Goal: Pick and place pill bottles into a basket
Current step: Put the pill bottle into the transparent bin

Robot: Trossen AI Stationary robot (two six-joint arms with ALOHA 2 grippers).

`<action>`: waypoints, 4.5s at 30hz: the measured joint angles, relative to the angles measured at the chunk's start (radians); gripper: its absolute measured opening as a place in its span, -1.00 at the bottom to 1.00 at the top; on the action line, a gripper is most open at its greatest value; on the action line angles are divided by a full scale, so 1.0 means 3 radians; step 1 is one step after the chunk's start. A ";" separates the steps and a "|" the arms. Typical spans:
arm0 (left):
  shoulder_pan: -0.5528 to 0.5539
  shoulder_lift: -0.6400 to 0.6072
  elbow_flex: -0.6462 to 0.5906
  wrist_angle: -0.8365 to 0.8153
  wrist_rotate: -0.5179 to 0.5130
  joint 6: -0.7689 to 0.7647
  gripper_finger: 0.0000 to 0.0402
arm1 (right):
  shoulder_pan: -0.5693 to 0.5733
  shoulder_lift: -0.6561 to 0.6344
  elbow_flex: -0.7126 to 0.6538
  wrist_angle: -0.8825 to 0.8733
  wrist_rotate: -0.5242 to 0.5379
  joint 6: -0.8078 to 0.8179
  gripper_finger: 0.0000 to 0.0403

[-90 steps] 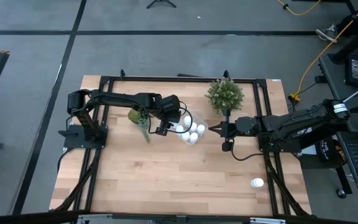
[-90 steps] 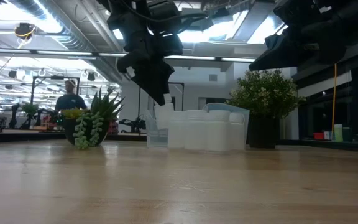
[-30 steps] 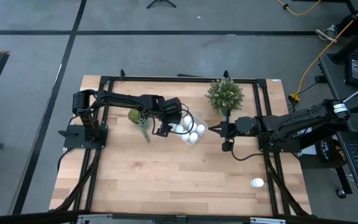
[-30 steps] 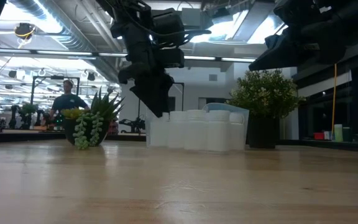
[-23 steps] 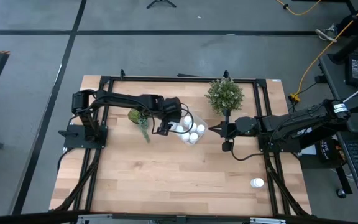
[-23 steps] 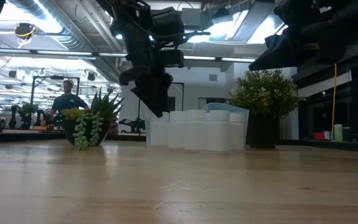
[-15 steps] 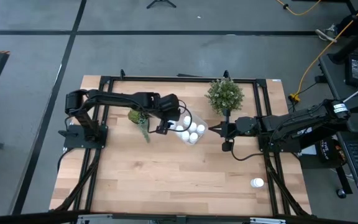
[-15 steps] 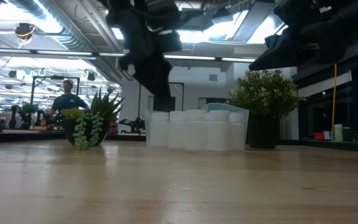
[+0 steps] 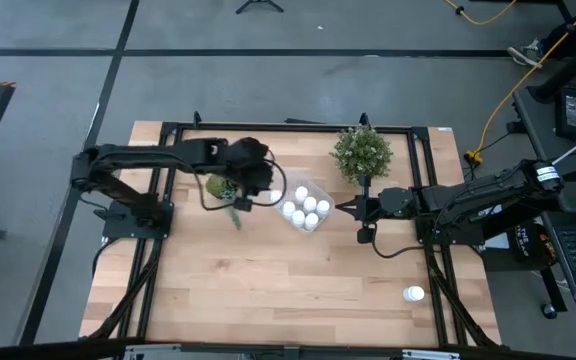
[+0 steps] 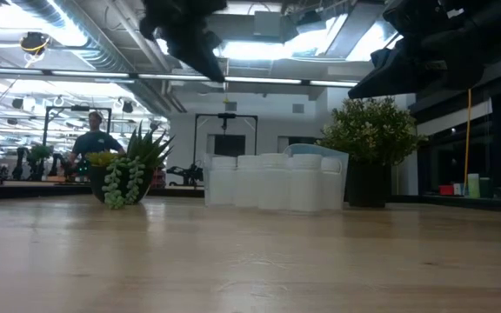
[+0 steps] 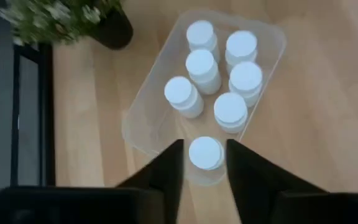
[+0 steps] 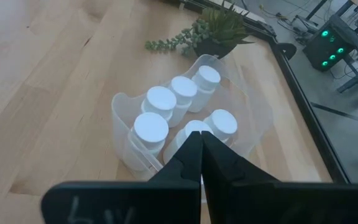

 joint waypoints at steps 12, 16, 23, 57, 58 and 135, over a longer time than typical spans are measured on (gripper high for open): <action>0.0026 -0.0978 -0.0852 0.0388 0.0285 -0.0178 -0.99 | 0.0164 -0.0010 0.0003 -0.0105 0.0001 0.0003 -0.98; -0.0018 -0.1284 -0.1307 0.0832 0.0221 -0.0295 -0.99 | 0.0230 -0.0010 0.0003 -0.0191 0.0001 0.0022 -0.98; -0.0060 -0.1595 -0.2048 0.1846 0.0217 -0.0270 -0.99 | 0.0315 -0.0010 0.0233 -0.0677 -0.0002 0.0391 -0.98; -0.0061 -0.1604 -0.2582 0.3158 0.0217 -0.0752 -0.97 | 0.2404 -0.0001 0.1302 -0.3486 -0.0518 0.3557 -1.00; -0.0061 -0.1604 -0.2582 0.3154 0.0217 -0.0804 -0.97 | 0.2480 -0.0001 0.1302 -0.3562 -0.0518 0.3727 -1.00; -0.0059 -0.1604 -0.2582 0.3134 -0.0237 -0.1212 -0.97 | 0.3983 0.1733 0.1902 -0.4132 0.0093 0.5978 0.34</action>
